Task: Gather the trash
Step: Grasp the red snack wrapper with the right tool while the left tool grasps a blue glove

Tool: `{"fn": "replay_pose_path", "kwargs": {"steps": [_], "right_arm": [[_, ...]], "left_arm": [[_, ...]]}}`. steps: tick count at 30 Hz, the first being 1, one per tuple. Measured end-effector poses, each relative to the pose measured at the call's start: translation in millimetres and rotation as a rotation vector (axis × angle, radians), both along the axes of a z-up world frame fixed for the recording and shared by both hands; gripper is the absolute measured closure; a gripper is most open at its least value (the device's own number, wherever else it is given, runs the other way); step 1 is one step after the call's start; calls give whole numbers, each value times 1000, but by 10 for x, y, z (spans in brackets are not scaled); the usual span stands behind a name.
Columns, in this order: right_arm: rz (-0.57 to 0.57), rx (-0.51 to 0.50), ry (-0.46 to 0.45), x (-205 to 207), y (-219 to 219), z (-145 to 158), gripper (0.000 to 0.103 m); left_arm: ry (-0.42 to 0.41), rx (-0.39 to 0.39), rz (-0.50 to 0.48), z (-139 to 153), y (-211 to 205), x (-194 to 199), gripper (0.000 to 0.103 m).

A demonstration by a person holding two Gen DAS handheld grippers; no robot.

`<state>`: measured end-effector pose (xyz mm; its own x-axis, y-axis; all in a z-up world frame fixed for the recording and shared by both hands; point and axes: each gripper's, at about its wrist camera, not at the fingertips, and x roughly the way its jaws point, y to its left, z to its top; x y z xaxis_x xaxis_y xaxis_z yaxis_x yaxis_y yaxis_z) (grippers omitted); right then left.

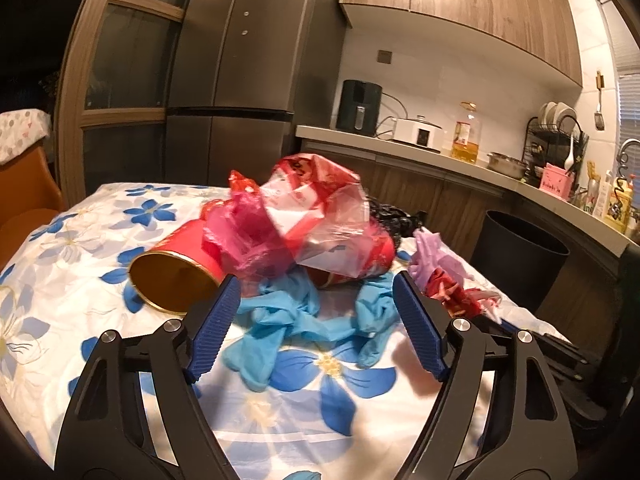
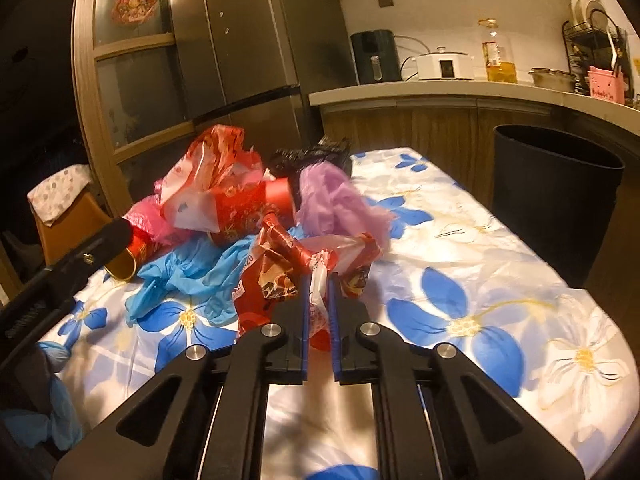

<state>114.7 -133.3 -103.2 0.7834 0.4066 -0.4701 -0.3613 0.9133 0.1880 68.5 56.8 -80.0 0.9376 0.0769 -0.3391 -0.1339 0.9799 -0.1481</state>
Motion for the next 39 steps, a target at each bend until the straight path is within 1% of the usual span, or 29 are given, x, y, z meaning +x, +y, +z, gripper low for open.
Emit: {"fn": "replay_pose_path", "kwargs": {"steps": [2, 5, 8, 11, 12, 13, 14, 16, 17, 18, 19, 20, 21, 24, 27, 30, 36, 39], "right_arm": [[-11, 13, -13, -53, -103, 57, 94], [-51, 5, -36, -102, -256, 133, 94], [-91, 12, -59, -132, -417, 206, 94], [-112, 22, -77, -145, -539, 277, 94], [-116, 25, -80, -148, -556, 287, 94], [-122, 29, -84, -147, -590, 301, 94], [-124, 31, -86, -143, -608, 305, 94], [-127, 36, -86, -120, -642, 310, 94], [-127, 38, -85, -110, -646, 307, 94], [-128, 41, -83, -105, -653, 306, 94], [-128, 42, -82, -102, -659, 300, 94], [-128, 43, -82, -109, -664, 301, 94], [-127, 44, -82, -110, -664, 300, 94], [-127, 45, -80, -110, -665, 312, 94], [-129, 42, -84, -129, -655, 332, 94], [-126, 35, -91, -154, -652, 358, 94], [-121, 38, -98, -201, -645, 401, 94], [-119, 39, -110, -233, -644, 429, 94]], "left_arm": [[4, 1, -19, -7, -69, 37, 28], [10, 2, -62, -17, -208, 154, 28], [25, 14, -93, -51, -364, 338, 30], [76, 28, -114, -122, -474, 554, 35], [111, 34, -117, -169, -504, 649, 38], [127, 36, -120, -204, -523, 691, 40], [146, 37, -120, -235, -535, 739, 44], [181, 34, -123, -303, -534, 811, 48], [197, 30, -121, -325, -520, 838, 53], [217, 24, -118, -354, -507, 874, 61], [230, 18, -117, -375, -494, 898, 66], [243, 10, -118, -397, -482, 914, 77], [259, -1, -122, -422, -464, 925, 85], [274, -19, -140, -456, -443, 910, 96], [262, -25, -150, -423, -437, 808, 101], [228, -22, -164, -304, -438, 584, 101], [128, -53, -173, 79, -324, 119, 102], [78, -35, -158, 284, -292, -49, 102]]}}
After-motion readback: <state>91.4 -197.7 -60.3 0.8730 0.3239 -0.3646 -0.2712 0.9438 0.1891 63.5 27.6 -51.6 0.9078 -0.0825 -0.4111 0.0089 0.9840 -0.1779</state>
